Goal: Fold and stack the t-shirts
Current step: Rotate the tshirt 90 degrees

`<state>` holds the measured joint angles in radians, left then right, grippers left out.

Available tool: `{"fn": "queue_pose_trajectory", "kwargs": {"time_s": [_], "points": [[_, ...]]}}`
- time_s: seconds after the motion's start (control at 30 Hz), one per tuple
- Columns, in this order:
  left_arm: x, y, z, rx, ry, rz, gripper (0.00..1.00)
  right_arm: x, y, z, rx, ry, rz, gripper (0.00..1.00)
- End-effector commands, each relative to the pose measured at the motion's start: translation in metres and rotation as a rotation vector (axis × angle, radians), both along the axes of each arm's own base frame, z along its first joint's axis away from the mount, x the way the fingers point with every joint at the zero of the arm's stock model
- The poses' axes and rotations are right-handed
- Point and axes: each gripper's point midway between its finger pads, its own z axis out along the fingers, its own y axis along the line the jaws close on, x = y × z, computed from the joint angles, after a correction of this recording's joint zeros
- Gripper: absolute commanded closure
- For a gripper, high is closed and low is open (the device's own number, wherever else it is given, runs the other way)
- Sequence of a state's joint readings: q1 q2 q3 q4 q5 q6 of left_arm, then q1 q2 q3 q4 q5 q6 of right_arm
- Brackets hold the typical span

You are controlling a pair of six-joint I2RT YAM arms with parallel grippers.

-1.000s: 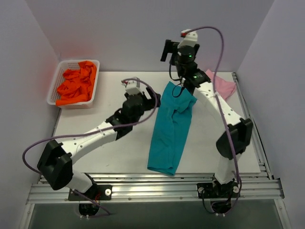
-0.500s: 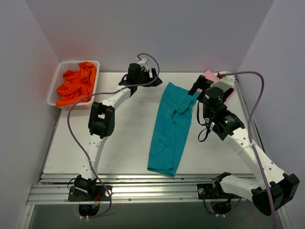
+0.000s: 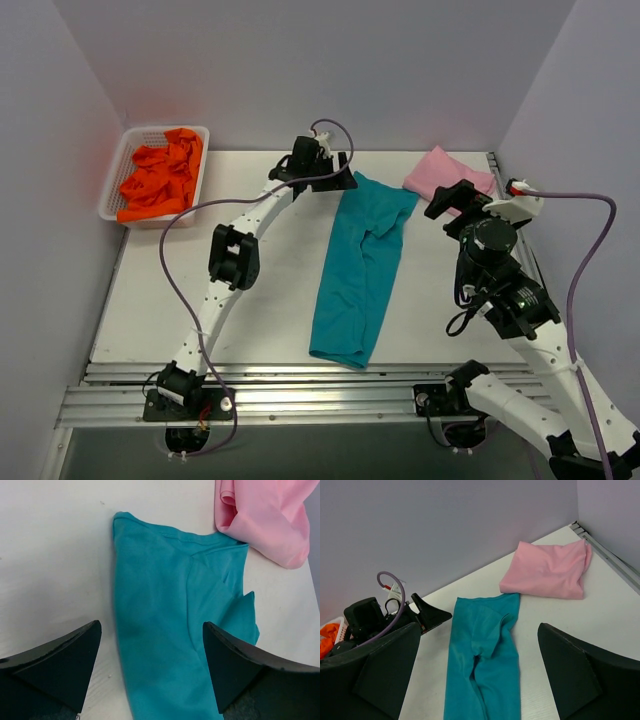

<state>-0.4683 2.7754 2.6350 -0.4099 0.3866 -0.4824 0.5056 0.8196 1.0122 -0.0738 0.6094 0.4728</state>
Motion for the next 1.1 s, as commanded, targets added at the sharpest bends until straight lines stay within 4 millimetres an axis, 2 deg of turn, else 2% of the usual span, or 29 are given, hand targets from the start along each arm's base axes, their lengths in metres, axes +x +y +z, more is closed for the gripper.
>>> {"fn": "queue_pose_trajectory", "kwargs": {"time_s": [0.0,0.07,0.2,0.43,0.57,0.6,0.77,0.9,1.03,1.07], "points": [[-0.009,-0.008,-0.007,0.016,0.064,0.047,0.09,-0.007,-0.008,-0.004,0.002,0.011,-0.034,0.00],[-0.012,-0.011,-0.017,0.013,0.102,0.062,0.09,-0.013,-0.011,-0.003,0.007,0.005,-0.033,0.00],[-0.014,-0.004,-0.037,0.087,0.137,0.146,0.09,-0.024,-0.014,0.001,0.023,-0.007,-0.018,0.00],[-0.016,0.006,-0.053,0.142,0.191,0.257,0.16,-0.047,-0.018,0.011,0.072,-0.045,0.030,0.01],[-0.023,-0.003,-0.058,0.130,0.206,0.225,0.31,-0.053,-0.020,0.010,0.080,-0.047,0.034,0.00],[-0.024,-0.005,-0.059,0.124,0.208,0.213,0.39,-0.054,-0.021,0.009,0.080,-0.046,0.032,0.00],[-0.030,-0.015,-0.060,0.115,0.209,0.185,0.49,-0.056,-0.022,0.005,0.080,-0.040,0.030,0.01],[-0.031,-0.016,-0.062,0.115,0.211,0.184,0.65,-0.058,-0.024,0.002,0.079,-0.035,0.027,0.00],[-0.031,-0.017,-0.063,0.110,0.216,0.182,0.88,-0.060,-0.027,-0.001,0.072,-0.029,0.016,0.00],[-0.031,-0.017,-0.062,0.109,0.215,0.182,0.97,-0.060,-0.027,-0.001,0.072,-0.029,0.016,0.00]]}}
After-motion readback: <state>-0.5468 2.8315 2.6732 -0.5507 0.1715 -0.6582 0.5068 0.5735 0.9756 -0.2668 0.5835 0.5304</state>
